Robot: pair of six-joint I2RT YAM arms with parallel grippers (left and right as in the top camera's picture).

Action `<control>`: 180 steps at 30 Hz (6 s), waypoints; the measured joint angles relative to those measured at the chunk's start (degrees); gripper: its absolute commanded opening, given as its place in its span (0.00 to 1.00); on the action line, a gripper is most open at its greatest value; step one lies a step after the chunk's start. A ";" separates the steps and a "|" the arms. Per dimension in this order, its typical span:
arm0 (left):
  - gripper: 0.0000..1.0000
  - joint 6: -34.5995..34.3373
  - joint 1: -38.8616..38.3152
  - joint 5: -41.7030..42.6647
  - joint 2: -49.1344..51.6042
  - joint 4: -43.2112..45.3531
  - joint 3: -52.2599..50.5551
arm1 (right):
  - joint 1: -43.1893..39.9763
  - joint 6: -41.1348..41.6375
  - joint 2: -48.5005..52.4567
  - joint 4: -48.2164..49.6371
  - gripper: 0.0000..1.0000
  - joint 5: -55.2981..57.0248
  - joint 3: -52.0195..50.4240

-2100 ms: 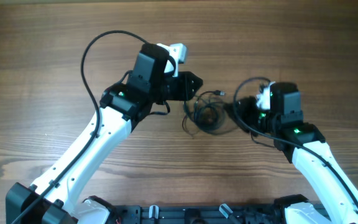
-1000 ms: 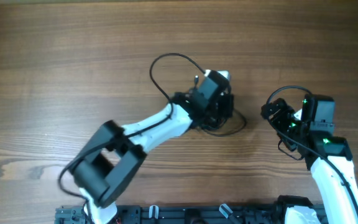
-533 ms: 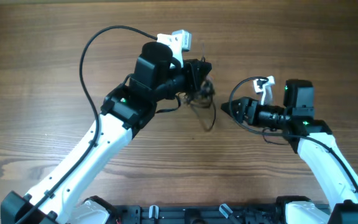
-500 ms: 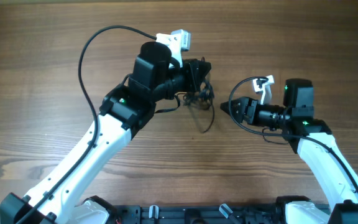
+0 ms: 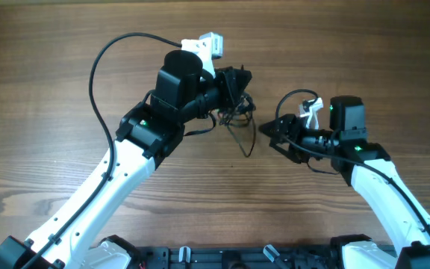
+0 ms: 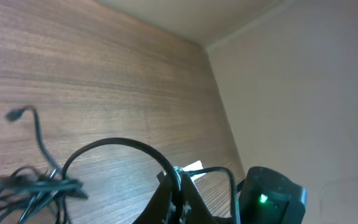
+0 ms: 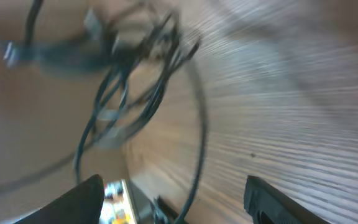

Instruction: Untangle cables

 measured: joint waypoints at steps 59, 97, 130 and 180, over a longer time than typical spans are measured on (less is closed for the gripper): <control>0.08 4.26 45.79 -4.37 -10.36 -33.90 0.02 | 21.20 8.09 7.52 51.80 0.04 7.82 3.13; 0.38 11.28 4.96 -8.44 17.94 -16.83 0.20 | -17.64 -14.84 11.65 -13.53 0.98 29.00 5.03; 0.22 37.77 4.42 -3.56 20.57 -22.58 0.20 | 5.60 18.62 11.56 8.52 0.72 11.50 4.92; 1.00 23.02 15.69 -5.75 11.98 -23.23 0.17 | 14.01 24.09 27.15 40.79 0.63 19.96 4.94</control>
